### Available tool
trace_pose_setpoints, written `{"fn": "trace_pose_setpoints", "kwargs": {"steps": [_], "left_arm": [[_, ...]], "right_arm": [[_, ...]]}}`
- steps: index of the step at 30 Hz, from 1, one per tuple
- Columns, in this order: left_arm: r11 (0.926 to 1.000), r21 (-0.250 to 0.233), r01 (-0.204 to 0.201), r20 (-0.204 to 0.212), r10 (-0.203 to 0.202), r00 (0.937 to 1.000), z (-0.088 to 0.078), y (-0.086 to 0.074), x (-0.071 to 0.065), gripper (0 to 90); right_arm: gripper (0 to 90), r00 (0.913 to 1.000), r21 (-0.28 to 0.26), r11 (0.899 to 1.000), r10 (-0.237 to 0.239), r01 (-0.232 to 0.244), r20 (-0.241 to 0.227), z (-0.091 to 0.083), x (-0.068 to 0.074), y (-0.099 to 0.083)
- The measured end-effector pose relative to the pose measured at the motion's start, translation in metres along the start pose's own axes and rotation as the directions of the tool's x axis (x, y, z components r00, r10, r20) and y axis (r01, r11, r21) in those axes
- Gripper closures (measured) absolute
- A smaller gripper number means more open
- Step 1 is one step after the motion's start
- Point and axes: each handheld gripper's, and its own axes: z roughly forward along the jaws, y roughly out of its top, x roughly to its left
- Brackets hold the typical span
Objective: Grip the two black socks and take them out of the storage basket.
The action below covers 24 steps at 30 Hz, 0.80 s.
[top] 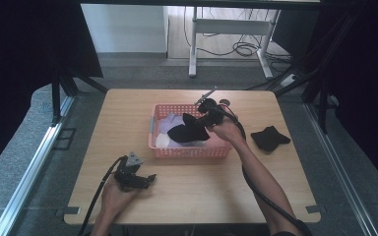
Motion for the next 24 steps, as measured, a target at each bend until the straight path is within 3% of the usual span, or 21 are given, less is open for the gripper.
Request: {"fn": "trace_pose_setpoints", "kwargs": {"steps": [7,24], "left_arm": [[1.0,0.001,0.0,-0.001,0.0,1.0,0.0,0.0,0.0,12.8],[1.0,0.002,-0.002,-0.002,0.002,1.0,0.0,0.0,0.0,12.8]], "right_arm": [[83.1,0.9999,-0.055,0.998,-0.006,0.007,0.011,-0.032,-0.002,0.009],[83.1,0.9982,-0.116,0.993,0.034,-0.028,0.049,-0.093,-0.016,0.021]]}}
